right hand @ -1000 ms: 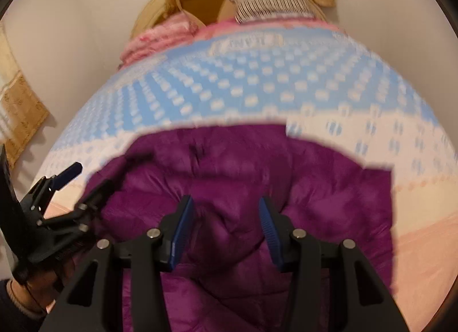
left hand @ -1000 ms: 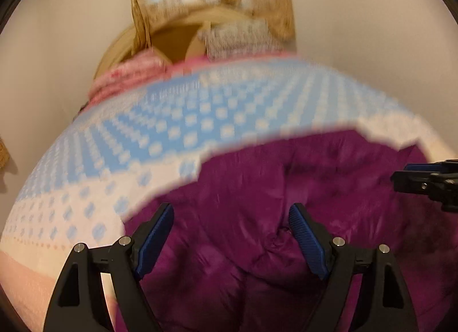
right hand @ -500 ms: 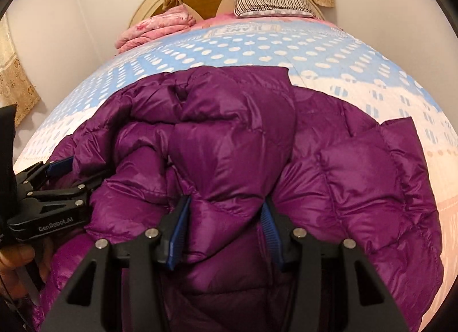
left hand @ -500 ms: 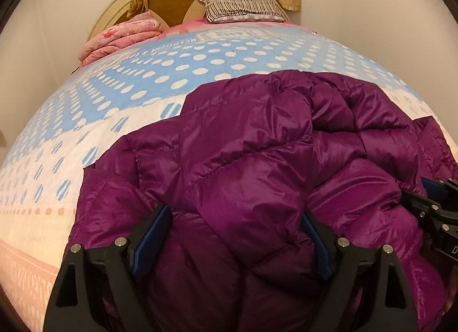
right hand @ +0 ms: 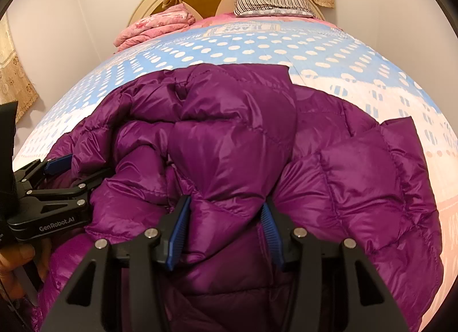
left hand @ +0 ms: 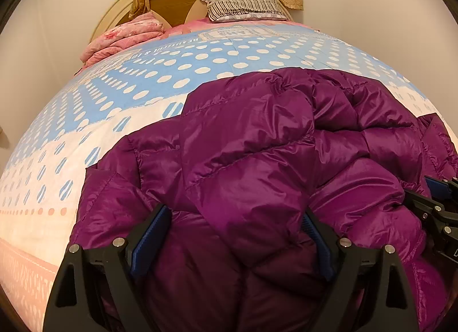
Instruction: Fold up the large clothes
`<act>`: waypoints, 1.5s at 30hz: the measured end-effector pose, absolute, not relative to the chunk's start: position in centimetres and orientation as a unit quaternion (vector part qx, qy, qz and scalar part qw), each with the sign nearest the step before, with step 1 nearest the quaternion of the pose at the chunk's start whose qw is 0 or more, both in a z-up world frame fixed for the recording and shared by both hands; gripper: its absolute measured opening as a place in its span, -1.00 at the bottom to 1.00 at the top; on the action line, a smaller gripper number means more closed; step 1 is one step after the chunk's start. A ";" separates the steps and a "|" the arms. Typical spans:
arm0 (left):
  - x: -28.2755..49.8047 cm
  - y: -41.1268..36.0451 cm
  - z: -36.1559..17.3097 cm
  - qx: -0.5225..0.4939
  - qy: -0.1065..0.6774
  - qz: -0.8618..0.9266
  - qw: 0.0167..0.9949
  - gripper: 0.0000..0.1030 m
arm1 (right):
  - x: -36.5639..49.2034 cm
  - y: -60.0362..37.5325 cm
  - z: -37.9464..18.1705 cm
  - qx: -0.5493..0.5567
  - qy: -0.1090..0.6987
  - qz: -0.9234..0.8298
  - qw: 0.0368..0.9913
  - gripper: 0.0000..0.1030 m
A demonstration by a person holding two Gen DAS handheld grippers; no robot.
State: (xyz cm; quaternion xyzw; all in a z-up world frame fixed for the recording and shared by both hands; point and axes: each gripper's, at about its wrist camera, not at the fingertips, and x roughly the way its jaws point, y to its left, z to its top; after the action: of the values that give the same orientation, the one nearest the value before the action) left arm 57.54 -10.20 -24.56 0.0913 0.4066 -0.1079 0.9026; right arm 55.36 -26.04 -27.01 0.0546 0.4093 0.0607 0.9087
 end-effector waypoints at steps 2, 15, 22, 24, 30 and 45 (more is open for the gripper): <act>57.5 -10.3 -24.5 0.092 0.406 -0.107 0.903 0.73 | 55.4 -26.0 -27.0 0.054 0.409 0.061 0.909 0.00; 57.7 -10.8 -24.1 0.113 0.413 -0.092 0.899 0.78 | 55.7 -25.3 -27.0 0.033 0.421 0.056 0.905 0.08; 53.6 -9.5 -18.6 0.137 0.364 -0.067 0.919 0.78 | 52.3 -27.0 -22.9 0.047 0.411 0.060 0.908 0.38; 50.8 -8.4 -17.2 0.141 0.352 -0.068 0.923 0.78 | 50.4 -27.4 -22.0 0.049 0.411 0.057 0.908 0.48; 42.6 -5.0 -18.1 0.143 0.358 -0.072 0.920 0.78 | 43.5 -28.1 -23.0 0.043 0.437 0.043 0.897 0.62; 28.7 -0.9 -20.3 0.075 0.377 -0.078 0.920 0.77 | 28.4 -33.1 -25.1 0.100 0.423 -0.010 0.901 0.73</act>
State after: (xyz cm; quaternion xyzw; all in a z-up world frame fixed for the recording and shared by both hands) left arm 28.73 -0.93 -20.29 0.0754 0.3767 -0.0780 0.9199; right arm 28.43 -33.10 -25.13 0.1000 0.4227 -0.0099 0.9007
